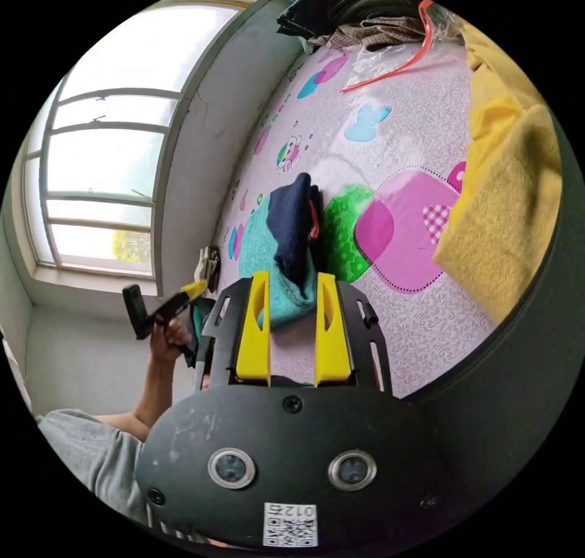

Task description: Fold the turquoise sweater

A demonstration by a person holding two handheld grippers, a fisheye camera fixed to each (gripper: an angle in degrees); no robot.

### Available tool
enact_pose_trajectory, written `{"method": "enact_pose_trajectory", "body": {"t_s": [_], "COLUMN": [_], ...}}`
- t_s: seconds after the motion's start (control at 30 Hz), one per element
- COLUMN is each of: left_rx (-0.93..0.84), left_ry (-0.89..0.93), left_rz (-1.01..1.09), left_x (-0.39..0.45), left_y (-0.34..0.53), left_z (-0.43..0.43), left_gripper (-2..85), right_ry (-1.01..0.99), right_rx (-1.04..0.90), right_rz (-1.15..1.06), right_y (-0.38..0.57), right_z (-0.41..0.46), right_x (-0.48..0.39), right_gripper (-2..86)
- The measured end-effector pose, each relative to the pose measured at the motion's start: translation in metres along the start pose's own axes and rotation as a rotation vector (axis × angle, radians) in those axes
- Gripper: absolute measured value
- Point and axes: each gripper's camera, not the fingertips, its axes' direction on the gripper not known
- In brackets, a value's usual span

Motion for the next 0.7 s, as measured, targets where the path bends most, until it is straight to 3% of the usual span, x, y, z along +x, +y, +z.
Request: {"method": "enact_pose_trajectory", "body": {"t_s": [0.23,0.4,0.5,0.7], "left_rx": [-0.129,-0.151,-0.239,-0.159], "left_ry": [-0.259,-0.361,-0.318,-0.132], "left_rz": [0.243,0.305,0.244,0.087], "left_x": [0.107,0.128,0.11,0.076], "left_y": [0.046,0.039,0.039,0.041], "left_z": [0.056,0.083,0.106,0.078], "left_gripper": [10.1,8.7,7.4,5.0], "right_ry": [0.062,0.187,0.258,0.217], "right_rx": [-0.072,-0.103,-0.118,-0.101], "right_rz": [-0.014,-0.092,-0.088,-0.095], "right_y": [-0.033,-0.041,-0.049,-0.056], "right_z": [0.027,0.051,0.071,0.068], "right_x": [-0.004,-0.013,-0.006,-0.005], "right_gripper": [11.2,5.5,3.7,3.9]}}
